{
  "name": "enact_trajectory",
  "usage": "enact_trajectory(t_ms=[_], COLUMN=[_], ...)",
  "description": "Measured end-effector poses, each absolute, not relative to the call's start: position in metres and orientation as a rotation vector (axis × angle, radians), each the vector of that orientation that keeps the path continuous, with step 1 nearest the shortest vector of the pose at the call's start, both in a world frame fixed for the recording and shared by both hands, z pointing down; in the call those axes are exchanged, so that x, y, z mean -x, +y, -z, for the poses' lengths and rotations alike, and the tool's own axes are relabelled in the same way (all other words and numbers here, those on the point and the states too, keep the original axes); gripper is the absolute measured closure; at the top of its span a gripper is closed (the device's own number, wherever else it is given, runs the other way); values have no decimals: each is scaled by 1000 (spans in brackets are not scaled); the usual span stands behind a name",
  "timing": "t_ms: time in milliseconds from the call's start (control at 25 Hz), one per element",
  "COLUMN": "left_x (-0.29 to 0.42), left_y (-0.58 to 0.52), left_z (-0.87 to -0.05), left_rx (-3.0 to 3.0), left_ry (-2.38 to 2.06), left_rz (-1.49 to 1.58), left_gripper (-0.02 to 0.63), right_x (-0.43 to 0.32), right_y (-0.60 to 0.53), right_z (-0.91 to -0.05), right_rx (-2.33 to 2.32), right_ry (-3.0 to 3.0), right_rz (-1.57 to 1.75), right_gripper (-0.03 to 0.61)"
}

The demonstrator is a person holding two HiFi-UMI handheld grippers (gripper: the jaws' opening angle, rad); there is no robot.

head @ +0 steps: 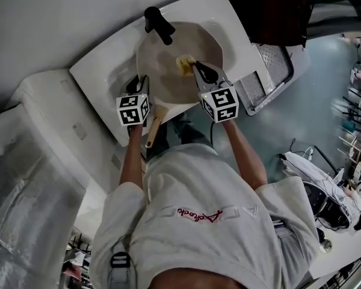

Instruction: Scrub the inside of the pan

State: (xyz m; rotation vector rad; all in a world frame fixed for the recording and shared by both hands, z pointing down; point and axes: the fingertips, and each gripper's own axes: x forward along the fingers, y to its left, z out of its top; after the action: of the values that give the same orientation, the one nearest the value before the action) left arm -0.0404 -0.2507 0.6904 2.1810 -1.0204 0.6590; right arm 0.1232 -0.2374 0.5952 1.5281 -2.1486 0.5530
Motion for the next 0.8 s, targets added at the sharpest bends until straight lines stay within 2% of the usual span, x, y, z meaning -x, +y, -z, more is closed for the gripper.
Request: enact_trajectory(t_ms=[800], left_x=[40], left_y=[-251], left_z=[-689], left_rx=[-2183], left_ry=[-990], left_rz=[-622], left_gripper=[520], right_x=[-86], right_y=[-269], right_z=[-655], right_rx=[-815], right_ry=[-1847], right_rz=[31], right_gripper=[555])
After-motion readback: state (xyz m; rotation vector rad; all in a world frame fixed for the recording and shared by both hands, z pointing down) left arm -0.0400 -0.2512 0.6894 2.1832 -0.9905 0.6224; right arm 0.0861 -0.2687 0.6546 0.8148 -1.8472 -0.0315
